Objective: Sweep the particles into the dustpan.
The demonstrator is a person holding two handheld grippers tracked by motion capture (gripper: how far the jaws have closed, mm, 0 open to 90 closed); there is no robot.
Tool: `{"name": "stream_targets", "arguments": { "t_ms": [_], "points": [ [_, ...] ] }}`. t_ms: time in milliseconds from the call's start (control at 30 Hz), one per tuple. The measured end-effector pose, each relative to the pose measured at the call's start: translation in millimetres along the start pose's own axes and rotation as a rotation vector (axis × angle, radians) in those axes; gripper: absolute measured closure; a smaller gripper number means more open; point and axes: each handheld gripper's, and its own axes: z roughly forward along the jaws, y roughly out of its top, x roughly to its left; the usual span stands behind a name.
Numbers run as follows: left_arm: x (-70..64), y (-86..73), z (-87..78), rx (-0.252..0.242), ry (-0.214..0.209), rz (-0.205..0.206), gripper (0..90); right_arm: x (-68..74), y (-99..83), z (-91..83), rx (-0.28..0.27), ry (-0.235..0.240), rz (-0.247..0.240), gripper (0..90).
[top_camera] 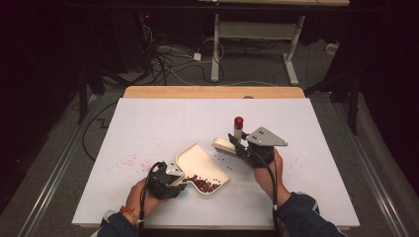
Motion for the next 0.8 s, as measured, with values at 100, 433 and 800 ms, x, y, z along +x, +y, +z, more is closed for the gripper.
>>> {"name": "stream_targets", "arguments": {
  "t_ms": [100,433,800],
  "points": [
    [-1.0,1.5,1.5,0.008,0.006,-0.001,63.4,10.9,0.2,1.0,0.001,0.006,-0.018,69.2],
    [5.0,2.2,2.2,0.006,-0.002,-0.018,63.4,34.9,1.7,-4.2,-0.002,0.074,-0.017,68.9],
    [4.1,-0.1,-0.3,0.007,0.004,-0.007,63.4,48.6,10.5,-14.3,-0.047,0.129,-0.038,69.9]
  ]
}}
